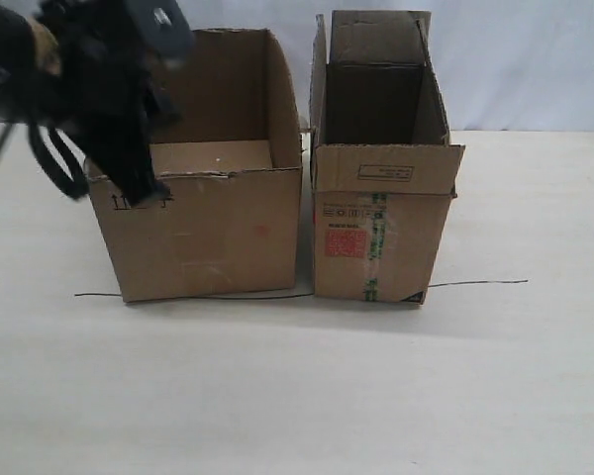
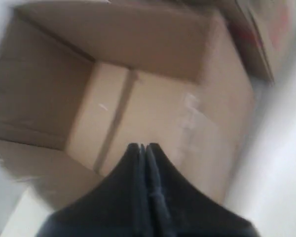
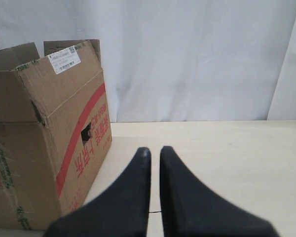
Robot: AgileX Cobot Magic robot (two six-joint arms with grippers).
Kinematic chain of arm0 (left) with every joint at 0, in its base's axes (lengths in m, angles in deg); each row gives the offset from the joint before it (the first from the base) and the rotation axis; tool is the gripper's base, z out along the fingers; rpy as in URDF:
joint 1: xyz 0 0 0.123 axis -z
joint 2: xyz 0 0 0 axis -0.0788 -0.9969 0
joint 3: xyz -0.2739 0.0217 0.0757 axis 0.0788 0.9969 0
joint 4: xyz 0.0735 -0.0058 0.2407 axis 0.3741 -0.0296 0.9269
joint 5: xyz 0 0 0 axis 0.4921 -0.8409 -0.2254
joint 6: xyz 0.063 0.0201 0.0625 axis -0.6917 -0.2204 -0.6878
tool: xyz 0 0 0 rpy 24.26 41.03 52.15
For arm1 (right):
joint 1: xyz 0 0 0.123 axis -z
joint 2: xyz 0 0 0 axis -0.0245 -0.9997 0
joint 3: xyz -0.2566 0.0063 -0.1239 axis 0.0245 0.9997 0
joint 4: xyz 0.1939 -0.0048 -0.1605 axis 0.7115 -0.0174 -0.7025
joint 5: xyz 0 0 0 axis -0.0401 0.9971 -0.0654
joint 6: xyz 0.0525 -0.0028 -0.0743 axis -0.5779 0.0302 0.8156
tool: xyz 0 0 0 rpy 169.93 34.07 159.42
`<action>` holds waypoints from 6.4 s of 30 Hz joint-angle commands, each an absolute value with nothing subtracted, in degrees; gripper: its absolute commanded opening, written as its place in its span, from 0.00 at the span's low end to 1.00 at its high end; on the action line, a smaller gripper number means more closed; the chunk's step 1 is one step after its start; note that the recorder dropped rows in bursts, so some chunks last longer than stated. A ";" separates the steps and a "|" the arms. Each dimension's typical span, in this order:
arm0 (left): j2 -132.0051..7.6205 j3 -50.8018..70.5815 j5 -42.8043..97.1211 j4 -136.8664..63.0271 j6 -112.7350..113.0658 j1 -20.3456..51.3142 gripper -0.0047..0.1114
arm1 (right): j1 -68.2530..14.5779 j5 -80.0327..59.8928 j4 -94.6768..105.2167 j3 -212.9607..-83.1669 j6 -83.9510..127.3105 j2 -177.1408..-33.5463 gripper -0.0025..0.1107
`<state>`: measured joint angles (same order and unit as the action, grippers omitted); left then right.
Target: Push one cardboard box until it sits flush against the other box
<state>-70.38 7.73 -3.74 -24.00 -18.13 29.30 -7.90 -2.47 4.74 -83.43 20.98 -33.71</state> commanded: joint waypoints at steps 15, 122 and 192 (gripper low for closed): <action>-89.53 6.71 16.98 -61.80 -9.71 -9.95 0.04 | -8.18 -2.49 4.85 -83.17 20.98 -33.55 0.07; -40.49 44.66 -14.74 -136.87 -92.60 -23.43 0.04 | -8.18 -2.49 4.85 -83.17 20.98 -33.55 0.07; 7.62 70.58 23.20 -29.91 24.02 -7.76 0.04 | -8.18 -2.49 4.85 -83.17 20.98 -33.55 0.07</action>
